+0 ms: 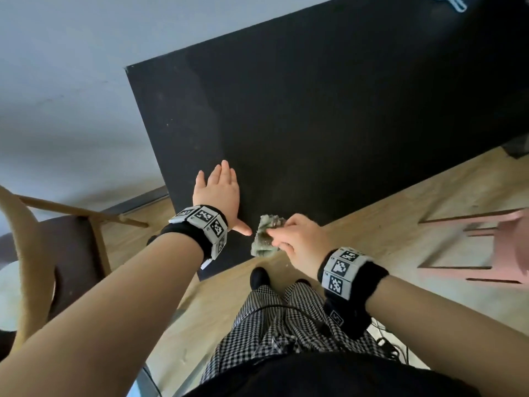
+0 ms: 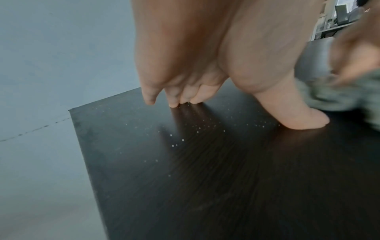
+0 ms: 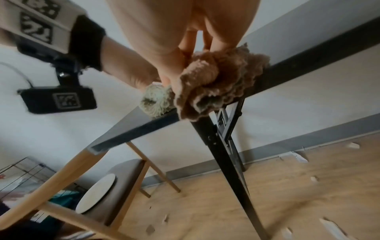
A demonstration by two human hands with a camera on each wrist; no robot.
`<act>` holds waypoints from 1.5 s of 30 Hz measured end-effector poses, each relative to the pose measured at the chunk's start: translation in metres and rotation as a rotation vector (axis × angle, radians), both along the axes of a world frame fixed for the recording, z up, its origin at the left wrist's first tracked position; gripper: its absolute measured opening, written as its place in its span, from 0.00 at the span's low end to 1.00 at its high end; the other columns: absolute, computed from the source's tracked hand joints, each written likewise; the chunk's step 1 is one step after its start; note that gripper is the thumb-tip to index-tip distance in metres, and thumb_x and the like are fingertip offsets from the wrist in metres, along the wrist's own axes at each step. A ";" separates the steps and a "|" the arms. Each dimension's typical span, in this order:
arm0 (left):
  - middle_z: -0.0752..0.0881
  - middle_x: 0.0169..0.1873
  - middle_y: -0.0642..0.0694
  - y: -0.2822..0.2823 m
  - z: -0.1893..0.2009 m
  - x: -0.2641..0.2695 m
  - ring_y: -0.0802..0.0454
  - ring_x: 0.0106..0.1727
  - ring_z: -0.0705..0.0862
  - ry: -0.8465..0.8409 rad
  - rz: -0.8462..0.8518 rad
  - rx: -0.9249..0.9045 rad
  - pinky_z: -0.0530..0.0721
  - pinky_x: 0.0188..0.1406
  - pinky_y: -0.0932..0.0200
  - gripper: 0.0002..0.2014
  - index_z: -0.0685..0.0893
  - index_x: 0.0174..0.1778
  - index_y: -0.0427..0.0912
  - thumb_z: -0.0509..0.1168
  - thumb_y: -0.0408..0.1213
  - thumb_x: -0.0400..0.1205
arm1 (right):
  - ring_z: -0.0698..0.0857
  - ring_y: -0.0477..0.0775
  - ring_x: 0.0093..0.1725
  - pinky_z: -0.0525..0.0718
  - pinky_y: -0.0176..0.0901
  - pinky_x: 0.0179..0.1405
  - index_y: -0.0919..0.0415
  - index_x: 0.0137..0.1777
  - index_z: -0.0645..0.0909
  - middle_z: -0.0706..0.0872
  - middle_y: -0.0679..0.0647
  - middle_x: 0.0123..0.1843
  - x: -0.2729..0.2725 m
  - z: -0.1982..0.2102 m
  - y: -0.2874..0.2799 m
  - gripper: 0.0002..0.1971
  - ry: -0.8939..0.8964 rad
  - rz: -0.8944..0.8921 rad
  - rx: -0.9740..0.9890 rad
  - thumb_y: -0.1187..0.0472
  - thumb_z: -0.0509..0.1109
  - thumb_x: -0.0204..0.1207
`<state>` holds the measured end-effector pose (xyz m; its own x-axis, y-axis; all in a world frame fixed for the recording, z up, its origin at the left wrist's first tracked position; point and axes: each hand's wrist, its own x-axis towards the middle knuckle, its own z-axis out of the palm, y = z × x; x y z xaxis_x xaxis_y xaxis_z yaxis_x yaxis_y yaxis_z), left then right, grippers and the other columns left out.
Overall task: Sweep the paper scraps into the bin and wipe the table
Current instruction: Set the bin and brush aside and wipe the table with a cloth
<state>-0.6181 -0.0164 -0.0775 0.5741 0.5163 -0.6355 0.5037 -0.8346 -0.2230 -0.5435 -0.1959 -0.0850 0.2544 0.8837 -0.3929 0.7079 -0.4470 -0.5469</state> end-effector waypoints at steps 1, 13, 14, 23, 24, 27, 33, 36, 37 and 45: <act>0.39 0.83 0.38 0.000 0.000 0.000 0.43 0.84 0.43 -0.002 -0.003 0.007 0.46 0.81 0.40 0.69 0.38 0.82 0.35 0.69 0.74 0.61 | 0.81 0.53 0.57 0.81 0.46 0.61 0.51 0.68 0.79 0.77 0.55 0.61 0.001 0.000 -0.006 0.18 0.017 0.021 -0.003 0.62 0.63 0.79; 0.41 0.83 0.39 -0.046 0.000 -0.034 0.44 0.84 0.43 -0.075 0.115 0.012 0.45 0.81 0.40 0.61 0.42 0.83 0.36 0.64 0.72 0.69 | 0.82 0.62 0.53 0.78 0.45 0.51 0.58 0.55 0.82 0.81 0.62 0.55 0.067 -0.010 -0.020 0.09 -0.245 -0.317 0.011 0.63 0.65 0.77; 0.41 0.83 0.39 -0.050 -0.001 -0.037 0.44 0.84 0.43 -0.061 0.129 0.014 0.45 0.81 0.40 0.60 0.41 0.83 0.36 0.64 0.72 0.69 | 0.81 0.62 0.53 0.78 0.45 0.52 0.57 0.56 0.81 0.80 0.61 0.55 0.053 -0.010 -0.018 0.09 -0.240 -0.250 0.014 0.62 0.65 0.77; 0.44 0.84 0.43 -0.055 0.002 -0.040 0.47 0.84 0.48 -0.028 0.174 0.039 0.44 0.81 0.37 0.61 0.42 0.84 0.40 0.65 0.73 0.67 | 0.83 0.60 0.56 0.82 0.53 0.60 0.53 0.61 0.82 0.80 0.58 0.59 0.032 0.002 -0.016 0.12 -0.085 0.081 -0.016 0.60 0.63 0.80; 0.44 0.84 0.43 -0.055 0.002 -0.040 0.47 0.84 0.48 -0.024 0.176 0.038 0.44 0.81 0.37 0.61 0.42 0.84 0.40 0.65 0.73 0.67 | 0.83 0.61 0.56 0.82 0.53 0.59 0.53 0.60 0.82 0.80 0.59 0.58 0.046 0.003 -0.017 0.12 -0.105 -0.008 -0.007 0.60 0.63 0.80; 0.44 0.84 0.43 -0.056 0.002 -0.040 0.47 0.84 0.48 -0.023 0.171 0.045 0.44 0.80 0.36 0.61 0.43 0.84 0.41 0.65 0.73 0.67 | 0.83 0.62 0.54 0.80 0.49 0.53 0.55 0.59 0.81 0.82 0.61 0.55 0.081 0.001 -0.015 0.11 -0.186 -0.286 0.033 0.61 0.63 0.80; 0.47 0.84 0.42 -0.053 0.003 -0.037 0.46 0.84 0.51 0.020 0.086 0.084 0.39 0.79 0.34 0.62 0.44 0.84 0.39 0.61 0.77 0.66 | 0.81 0.64 0.51 0.80 0.47 0.50 0.56 0.57 0.76 0.77 0.62 0.58 0.047 -0.012 0.007 0.11 -0.276 -0.310 -0.013 0.63 0.64 0.76; 0.46 0.84 0.45 -0.040 0.005 -0.050 0.47 0.83 0.51 -0.006 -0.010 0.045 0.38 0.78 0.33 0.61 0.43 0.84 0.42 0.61 0.76 0.66 | 0.81 0.63 0.54 0.82 0.53 0.53 0.53 0.65 0.75 0.77 0.61 0.60 0.006 -0.007 0.012 0.16 -0.236 -0.074 -0.056 0.63 0.60 0.78; 0.45 0.84 0.47 -0.033 0.005 -0.056 0.48 0.83 0.51 -0.016 -0.054 0.027 0.39 0.78 0.34 0.60 0.43 0.84 0.44 0.62 0.76 0.66 | 0.81 0.62 0.55 0.82 0.52 0.53 0.54 0.67 0.74 0.76 0.60 0.60 -0.010 -0.005 0.014 0.17 -0.216 -0.008 -0.048 0.63 0.59 0.79; 0.39 0.83 0.43 0.028 0.006 -0.091 0.46 0.84 0.40 -0.043 -0.093 0.034 0.39 0.80 0.39 0.63 0.38 0.83 0.39 0.62 0.75 0.66 | 0.83 0.60 0.55 0.83 0.53 0.58 0.51 0.63 0.80 0.78 0.57 0.60 -0.011 -0.005 0.059 0.15 -0.200 -0.013 -0.031 0.62 0.65 0.77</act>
